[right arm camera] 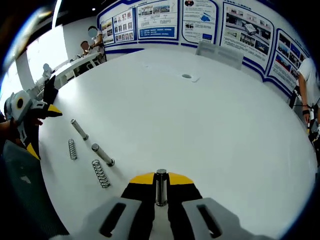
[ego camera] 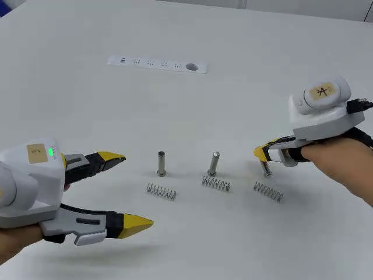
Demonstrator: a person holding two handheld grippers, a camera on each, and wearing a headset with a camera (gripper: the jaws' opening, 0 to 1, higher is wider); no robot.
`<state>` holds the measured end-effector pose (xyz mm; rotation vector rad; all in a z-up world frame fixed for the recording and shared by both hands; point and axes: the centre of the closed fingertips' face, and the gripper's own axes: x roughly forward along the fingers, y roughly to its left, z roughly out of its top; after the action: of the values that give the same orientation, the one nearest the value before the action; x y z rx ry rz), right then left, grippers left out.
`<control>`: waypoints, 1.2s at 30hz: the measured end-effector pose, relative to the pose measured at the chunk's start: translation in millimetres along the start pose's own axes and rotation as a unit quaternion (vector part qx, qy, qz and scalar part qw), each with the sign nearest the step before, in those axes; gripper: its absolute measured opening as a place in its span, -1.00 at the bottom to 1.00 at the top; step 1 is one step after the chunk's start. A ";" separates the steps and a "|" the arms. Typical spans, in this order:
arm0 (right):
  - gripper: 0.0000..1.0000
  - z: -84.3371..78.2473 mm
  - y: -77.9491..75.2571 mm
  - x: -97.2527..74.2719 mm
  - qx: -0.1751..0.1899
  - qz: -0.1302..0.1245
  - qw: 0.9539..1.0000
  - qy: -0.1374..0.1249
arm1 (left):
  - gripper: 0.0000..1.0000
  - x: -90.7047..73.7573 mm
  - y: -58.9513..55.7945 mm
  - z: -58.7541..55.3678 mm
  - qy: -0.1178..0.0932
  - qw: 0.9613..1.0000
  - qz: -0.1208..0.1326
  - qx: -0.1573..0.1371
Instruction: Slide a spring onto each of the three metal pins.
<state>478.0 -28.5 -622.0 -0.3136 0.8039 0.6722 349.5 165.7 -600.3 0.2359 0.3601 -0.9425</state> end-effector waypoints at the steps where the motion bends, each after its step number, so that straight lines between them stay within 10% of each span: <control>1: -0.83 -0.1 0.1 -1.6 0.000 0.000 1.000 -0.002 | 0.53 -0.3 0.0 0.2 0.000 1.000 0.000 0.001; 36: -0.82 -18.7 3.9 -27.2 0.013 0.001 0.999 -0.038 | 0.53 -1.9 -3.4 1.9 0.002 1.000 0.002 0.005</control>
<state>451.3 -46.7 -614.1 -0.2629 0.7399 0.6721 346.0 164.5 -598.0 0.2477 0.3581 -0.9409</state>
